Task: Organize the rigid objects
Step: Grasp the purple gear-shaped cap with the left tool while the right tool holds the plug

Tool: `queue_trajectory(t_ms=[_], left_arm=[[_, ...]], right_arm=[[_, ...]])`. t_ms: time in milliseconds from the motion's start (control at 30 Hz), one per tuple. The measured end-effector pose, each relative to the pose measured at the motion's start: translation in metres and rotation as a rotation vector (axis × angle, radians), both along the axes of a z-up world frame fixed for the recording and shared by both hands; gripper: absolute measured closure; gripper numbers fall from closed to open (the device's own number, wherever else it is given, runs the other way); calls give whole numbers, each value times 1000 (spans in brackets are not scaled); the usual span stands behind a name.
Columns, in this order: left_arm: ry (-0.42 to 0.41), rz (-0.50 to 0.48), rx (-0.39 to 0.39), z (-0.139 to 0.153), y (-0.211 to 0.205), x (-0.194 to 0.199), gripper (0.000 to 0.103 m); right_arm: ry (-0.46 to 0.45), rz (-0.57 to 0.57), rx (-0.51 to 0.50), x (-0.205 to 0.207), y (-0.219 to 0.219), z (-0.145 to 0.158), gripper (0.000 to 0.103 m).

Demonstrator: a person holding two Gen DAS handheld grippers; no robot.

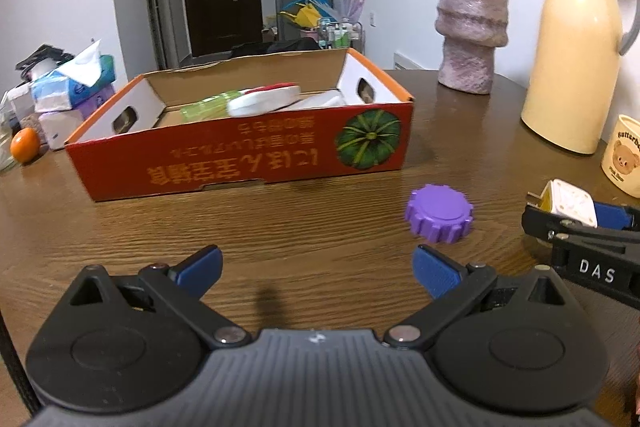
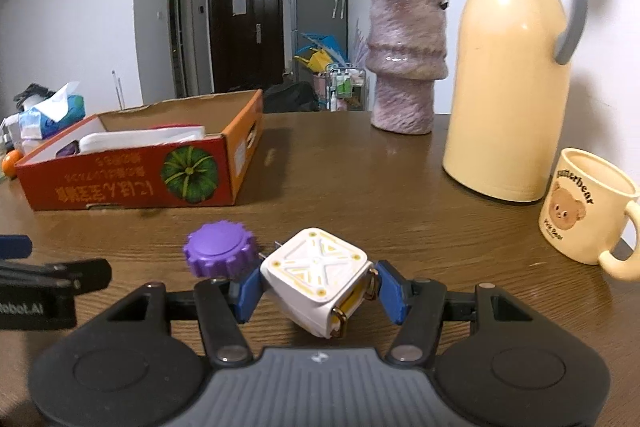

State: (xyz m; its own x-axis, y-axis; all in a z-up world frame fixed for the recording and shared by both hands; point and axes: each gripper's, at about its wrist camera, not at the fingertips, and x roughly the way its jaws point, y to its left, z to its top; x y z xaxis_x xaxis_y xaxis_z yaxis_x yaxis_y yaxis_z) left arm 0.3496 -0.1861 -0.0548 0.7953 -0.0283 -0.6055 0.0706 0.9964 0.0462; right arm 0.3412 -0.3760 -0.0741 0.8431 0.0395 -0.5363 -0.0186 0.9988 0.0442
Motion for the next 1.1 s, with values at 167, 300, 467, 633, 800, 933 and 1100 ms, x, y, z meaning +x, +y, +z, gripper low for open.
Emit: queue_trajectory(t_ms=[167,300,467,633,800,933,1100], left_arm=[[4,-25,-1,-3,-20,9,0],[13,-35,8,-6,-35,18,0],[28,-36,-2,-11,-52,30,0],[54,-51,0,-15,-68,44,0],[82,-49,-17,-20,-74,54,0],[78,-42,-29,-21,-75,60,1],[79,-44,-38,-21,-77,63,8]], right_arm=[[-21,-13,12,-1,-16,3,44],[-27,-24,24,1,-28,4,44],[-52,-38,40,1,-42,7,44],[-66,-57,56,0,-56,9,44],[-76,-60,69,1,-63,10,44],[-82,-59,74,4,-66,8,44],[-82,-60,75,5,-65,7,44]])
